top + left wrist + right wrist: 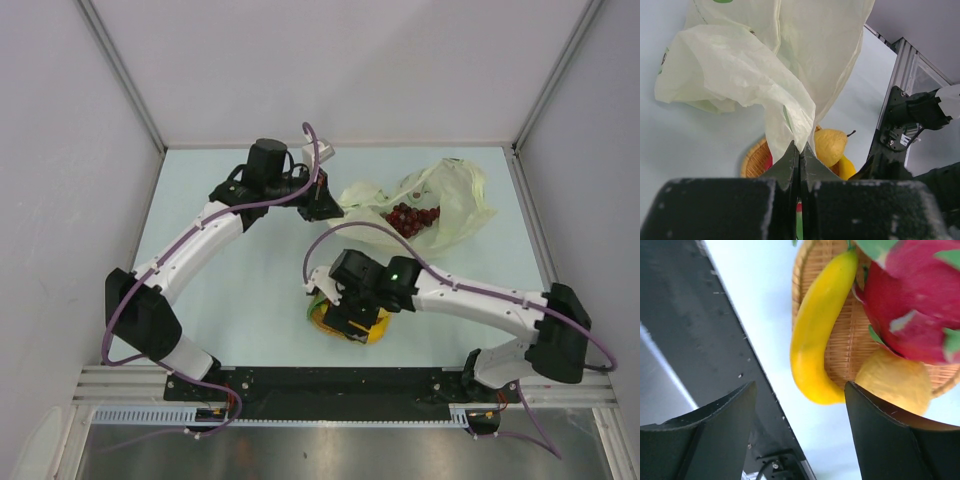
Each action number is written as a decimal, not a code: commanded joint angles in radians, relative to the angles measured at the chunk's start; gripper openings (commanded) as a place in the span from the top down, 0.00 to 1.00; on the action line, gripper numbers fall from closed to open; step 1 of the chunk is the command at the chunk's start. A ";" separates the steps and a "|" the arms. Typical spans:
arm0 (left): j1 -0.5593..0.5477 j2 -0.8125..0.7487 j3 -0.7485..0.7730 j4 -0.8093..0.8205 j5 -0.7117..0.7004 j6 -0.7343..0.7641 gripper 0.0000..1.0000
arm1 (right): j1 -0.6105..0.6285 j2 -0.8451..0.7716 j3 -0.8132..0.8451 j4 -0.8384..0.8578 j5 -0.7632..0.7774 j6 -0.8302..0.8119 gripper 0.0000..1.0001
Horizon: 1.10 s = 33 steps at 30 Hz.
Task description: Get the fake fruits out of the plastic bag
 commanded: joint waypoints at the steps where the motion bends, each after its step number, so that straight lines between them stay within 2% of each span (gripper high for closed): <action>1: 0.005 -0.036 0.034 -0.037 0.031 0.047 1.00 | -0.107 -0.166 0.088 -0.085 -0.134 -0.123 0.25; 5: 0.005 -0.049 0.068 -0.085 0.042 0.129 0.99 | -0.293 -0.291 0.112 0.054 -0.210 -0.136 0.26; 10: 0.002 -0.079 0.006 -0.111 0.050 0.215 0.99 | -0.396 -0.348 0.105 0.149 -0.101 -0.165 0.46; 13: 0.000 -0.092 -0.051 -0.125 0.027 0.236 0.99 | -0.486 -0.351 0.073 0.178 -0.101 -0.165 0.51; 15: 0.000 -0.102 -0.076 -0.126 0.022 0.232 1.00 | -0.525 -0.339 0.035 0.233 -0.011 -0.160 0.51; 17: 0.000 -0.107 -0.084 -0.134 0.022 0.229 1.00 | -0.557 -0.296 0.026 0.265 -0.007 -0.180 0.51; 21: 0.000 -0.101 -0.091 -0.145 0.038 0.196 1.00 | -0.649 -0.198 -0.026 0.342 -0.007 -0.232 0.60; 25: 0.000 -0.099 -0.079 -0.135 0.024 0.185 1.00 | -0.640 -0.114 -0.081 0.369 -0.022 -0.243 0.67; 30: 0.000 -0.092 -0.059 -0.138 -0.027 0.225 1.00 | -0.514 -0.176 -0.233 0.354 -0.029 -0.291 0.64; 33: -0.004 -0.093 -0.064 -0.128 -0.041 0.237 0.99 | -0.559 -0.166 -0.247 0.401 -0.012 -0.257 0.62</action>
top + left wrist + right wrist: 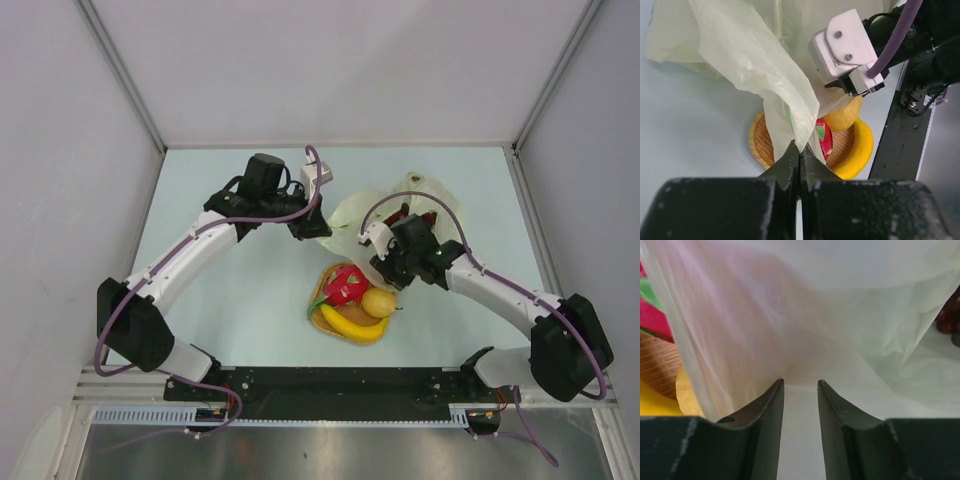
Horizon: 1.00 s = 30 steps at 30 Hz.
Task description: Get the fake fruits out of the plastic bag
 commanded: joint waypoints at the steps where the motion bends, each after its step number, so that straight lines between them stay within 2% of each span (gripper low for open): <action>1: -0.006 -0.025 0.025 0.021 -0.023 0.037 0.99 | -0.051 -0.023 0.004 0.112 0.029 0.002 0.61; 5: -0.006 -0.010 0.045 0.005 -0.023 0.046 0.98 | -0.216 0.070 0.120 0.167 0.039 0.027 0.62; 8: -0.006 0.003 0.060 -0.002 -0.015 0.048 0.98 | -0.267 0.136 0.174 0.204 0.043 0.009 0.62; 10: -0.006 0.007 0.062 0.004 -0.012 0.048 0.99 | -0.272 0.184 0.188 0.248 0.066 -0.028 0.60; 19: -0.007 0.000 0.063 0.005 -0.018 0.054 0.99 | -0.287 0.389 0.251 0.388 0.169 -0.096 0.35; 23: -0.007 -0.010 0.054 0.007 -0.018 0.057 0.99 | -0.300 0.466 0.274 0.422 0.168 -0.135 0.35; 24: -0.007 -0.013 0.048 0.008 -0.018 0.059 0.99 | -0.304 0.474 0.279 0.423 0.163 -0.145 0.37; 27: -0.009 -0.014 0.036 0.013 -0.018 0.056 0.99 | -0.313 0.498 0.298 0.403 0.132 -0.183 0.64; 28: -0.009 -0.013 0.036 0.016 -0.015 0.054 0.99 | -0.321 0.497 0.318 0.394 0.084 -0.195 0.79; 30: -0.009 -0.010 0.037 0.016 -0.015 0.053 1.00 | -0.321 0.474 0.341 0.374 0.063 -0.197 0.92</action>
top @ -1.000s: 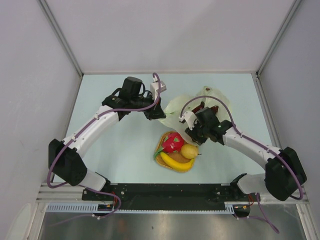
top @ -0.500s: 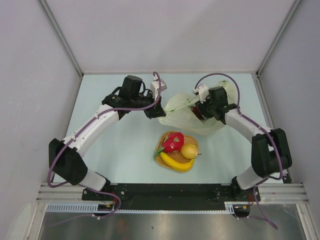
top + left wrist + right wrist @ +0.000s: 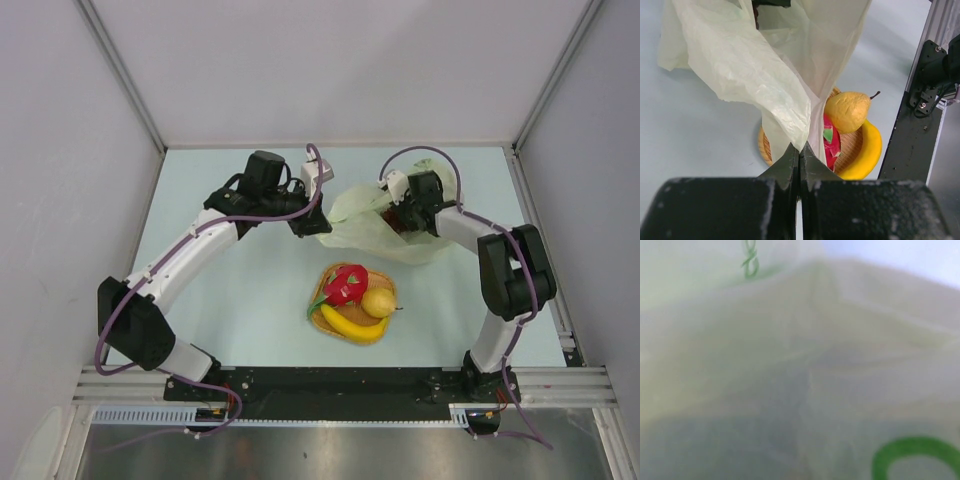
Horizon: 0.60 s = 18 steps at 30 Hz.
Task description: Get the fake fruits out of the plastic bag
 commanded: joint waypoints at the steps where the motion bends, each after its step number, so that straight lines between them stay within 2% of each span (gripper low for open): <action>1: -0.004 -0.019 0.015 0.020 0.012 0.017 0.99 | -0.019 -0.028 0.089 0.016 -0.076 -0.032 1.00; 9: -0.007 0.031 0.033 0.035 0.012 -0.002 1.00 | -0.006 -0.217 0.224 -0.123 -0.223 0.096 1.00; 18: -0.006 0.073 0.050 0.075 -0.004 -0.048 1.00 | 0.036 -0.369 0.241 -0.258 -0.273 0.140 1.00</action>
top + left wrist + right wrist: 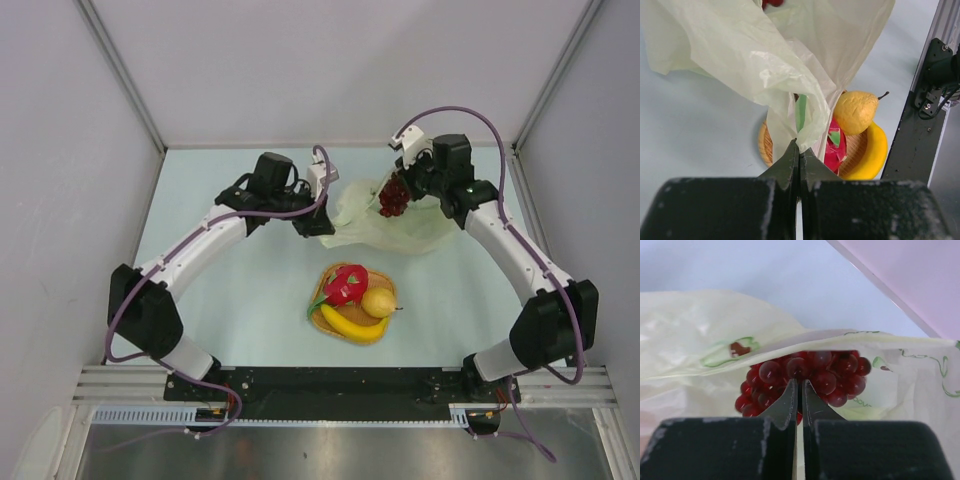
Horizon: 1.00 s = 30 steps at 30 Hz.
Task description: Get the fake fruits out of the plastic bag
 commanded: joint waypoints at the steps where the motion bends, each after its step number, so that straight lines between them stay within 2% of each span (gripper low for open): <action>1: -0.005 0.012 0.051 0.059 -0.007 -0.039 1.00 | 0.025 -0.076 0.036 -0.070 -0.042 0.036 1.00; 4: -0.005 0.034 0.068 0.054 -0.045 -0.036 1.00 | 0.037 -0.107 0.036 -0.074 -0.034 0.057 1.00; 9: 0.003 0.081 0.120 0.040 -0.206 -0.029 1.00 | 0.042 -0.143 0.036 -0.093 -0.068 0.073 1.00; 13: 0.020 0.133 0.197 0.027 -0.243 -0.026 1.00 | 0.037 -0.143 0.036 -0.116 -0.076 0.062 1.00; 21: 0.048 0.235 0.323 -0.019 -0.419 0.127 1.00 | 0.026 -0.161 0.031 -0.117 -0.116 0.093 1.00; 22: 0.049 0.232 0.329 -0.035 -0.418 0.147 1.00 | 0.026 -0.170 0.028 -0.126 -0.122 0.094 1.00; 25: 0.046 0.181 0.300 -0.101 -0.283 0.185 1.00 | 0.025 -0.205 -0.007 -0.166 -0.113 0.100 1.00; 27: 0.035 0.144 0.237 -0.148 -0.168 0.185 1.00 | 0.022 -0.230 -0.048 -0.195 -0.102 0.099 1.00; 30: -0.011 0.060 0.115 -0.182 -0.133 0.211 1.00 | 0.010 -0.297 -0.160 -0.243 -0.057 0.093 1.00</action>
